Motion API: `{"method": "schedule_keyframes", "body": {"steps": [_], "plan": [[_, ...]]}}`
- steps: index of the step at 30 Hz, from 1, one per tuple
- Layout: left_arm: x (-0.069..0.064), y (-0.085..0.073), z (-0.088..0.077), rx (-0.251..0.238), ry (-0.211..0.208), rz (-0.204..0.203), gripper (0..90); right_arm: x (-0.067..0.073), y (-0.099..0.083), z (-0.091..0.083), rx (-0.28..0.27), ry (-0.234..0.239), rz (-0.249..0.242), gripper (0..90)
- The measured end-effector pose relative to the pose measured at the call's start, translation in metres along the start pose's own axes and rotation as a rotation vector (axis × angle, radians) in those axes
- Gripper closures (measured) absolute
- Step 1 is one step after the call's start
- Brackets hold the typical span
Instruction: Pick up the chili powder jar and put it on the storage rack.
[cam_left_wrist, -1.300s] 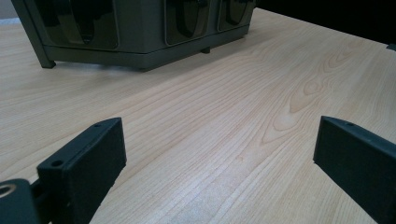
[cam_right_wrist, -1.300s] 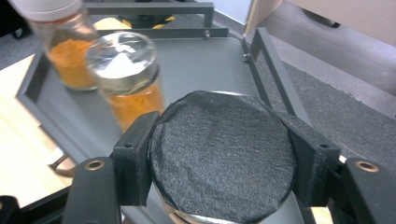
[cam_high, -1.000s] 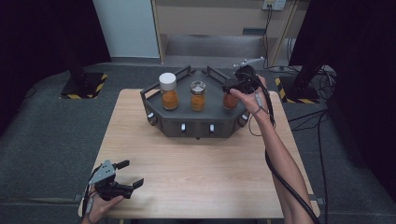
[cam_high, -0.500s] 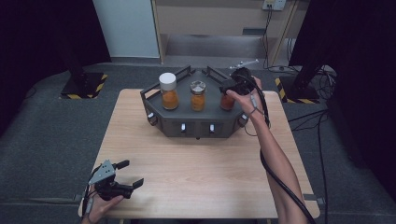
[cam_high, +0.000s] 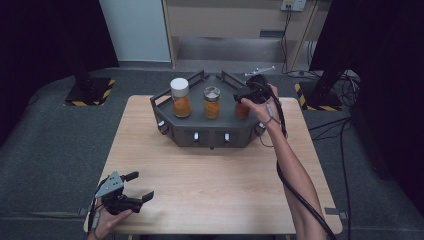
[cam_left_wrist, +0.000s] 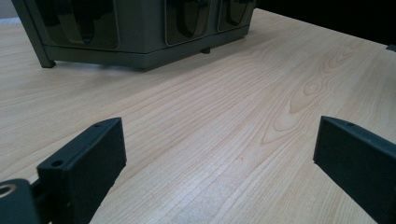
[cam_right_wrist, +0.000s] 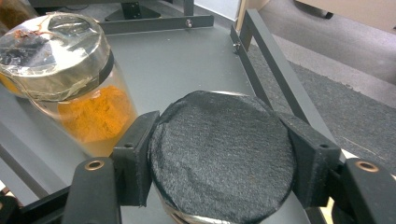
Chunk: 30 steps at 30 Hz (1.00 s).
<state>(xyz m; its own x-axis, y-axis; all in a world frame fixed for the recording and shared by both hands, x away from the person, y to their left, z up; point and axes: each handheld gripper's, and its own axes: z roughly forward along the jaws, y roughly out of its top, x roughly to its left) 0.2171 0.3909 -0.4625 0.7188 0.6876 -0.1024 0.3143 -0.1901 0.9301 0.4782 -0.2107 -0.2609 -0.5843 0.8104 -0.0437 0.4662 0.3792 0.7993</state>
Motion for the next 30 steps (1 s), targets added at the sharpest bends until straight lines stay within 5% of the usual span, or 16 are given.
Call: {"method": "schedule_keyframes", "body": {"steps": [16, 24, 30], "plan": [[0.0, 0.0, 0.0, -0.001, 0.002, 0.001, 1.7, 0.001, -0.004, 0.001, -0.014, -0.003, 0.005, 33.9], [0.0, 0.0, 0.0, -0.001, 0.0, 0.002, 1.7, 0.001, -0.006, -0.016, -0.086, -0.005, 0.026, 18.3], [-0.001, 0.0, 0.0, 0.0, 0.0, 0.003, 1.7, 0.001, 0.001, -0.031, -0.094, 0.001, -0.004, 13.0]]}}
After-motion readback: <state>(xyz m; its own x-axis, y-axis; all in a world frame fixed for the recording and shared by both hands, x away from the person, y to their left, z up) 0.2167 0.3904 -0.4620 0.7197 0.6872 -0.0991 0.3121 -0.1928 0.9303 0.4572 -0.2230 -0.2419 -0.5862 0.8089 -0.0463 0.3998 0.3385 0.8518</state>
